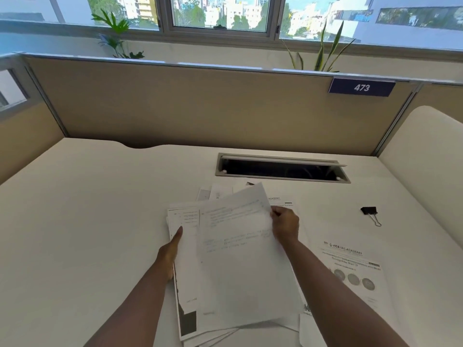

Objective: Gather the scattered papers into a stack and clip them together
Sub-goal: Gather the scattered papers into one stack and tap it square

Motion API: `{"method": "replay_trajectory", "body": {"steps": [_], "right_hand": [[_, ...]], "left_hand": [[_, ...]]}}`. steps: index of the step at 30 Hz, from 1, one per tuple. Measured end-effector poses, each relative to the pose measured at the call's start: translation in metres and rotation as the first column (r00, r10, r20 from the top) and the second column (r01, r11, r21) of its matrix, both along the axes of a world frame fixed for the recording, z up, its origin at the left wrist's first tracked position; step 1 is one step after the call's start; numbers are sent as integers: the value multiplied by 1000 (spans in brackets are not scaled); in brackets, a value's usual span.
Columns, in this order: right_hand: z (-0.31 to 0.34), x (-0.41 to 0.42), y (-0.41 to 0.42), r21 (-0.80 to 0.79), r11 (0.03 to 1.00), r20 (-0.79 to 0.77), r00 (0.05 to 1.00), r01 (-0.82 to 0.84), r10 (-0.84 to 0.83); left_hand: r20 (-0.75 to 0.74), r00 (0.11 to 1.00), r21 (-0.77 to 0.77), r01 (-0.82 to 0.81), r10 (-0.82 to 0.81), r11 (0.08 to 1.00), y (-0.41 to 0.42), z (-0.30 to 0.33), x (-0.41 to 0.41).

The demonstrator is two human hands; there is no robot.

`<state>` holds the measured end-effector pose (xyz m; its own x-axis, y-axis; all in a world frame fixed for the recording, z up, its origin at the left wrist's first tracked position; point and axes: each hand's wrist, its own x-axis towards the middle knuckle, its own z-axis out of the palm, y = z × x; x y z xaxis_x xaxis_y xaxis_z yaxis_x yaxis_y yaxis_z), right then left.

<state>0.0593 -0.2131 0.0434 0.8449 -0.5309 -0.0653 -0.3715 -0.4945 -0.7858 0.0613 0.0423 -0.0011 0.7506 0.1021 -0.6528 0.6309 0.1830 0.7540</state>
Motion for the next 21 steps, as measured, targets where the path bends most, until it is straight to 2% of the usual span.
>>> {"method": "replay_trajectory", "body": {"steps": [5,8,9,11,13,14,17,21], "right_hand": [[-18,-4,15,14,985,-109,979,-172,173],[-21,-7,12,155,971,-106,974,-182,199],[-22,-9,8,140,977,-101,979,-163,177],[-23,-13,-4,-60,994,-159,984,-90,79],[-22,-20,-19,-310,951,-300,950,-9,-89],[-20,-24,-27,-368,930,-382,909,16,-166],[-20,-31,-44,-302,950,-563,789,81,-246],[-29,-35,-51,-262,961,-562,794,94,-231]], "left_hand": [[38,997,30,70,-72,997,0,-3,-4],[36,996,33,79,-80,996,2,-5,-5],[32,997,22,75,-75,997,3,-5,-5],[30,997,1,71,-71,997,3,-7,-4],[31,997,-5,68,-68,998,3,-6,-3],[37,997,-8,64,-63,998,3,-7,-2],[34,998,-10,47,-46,999,3,-10,0],[32,999,0,20,-20,1000,2,-14,2]]}}
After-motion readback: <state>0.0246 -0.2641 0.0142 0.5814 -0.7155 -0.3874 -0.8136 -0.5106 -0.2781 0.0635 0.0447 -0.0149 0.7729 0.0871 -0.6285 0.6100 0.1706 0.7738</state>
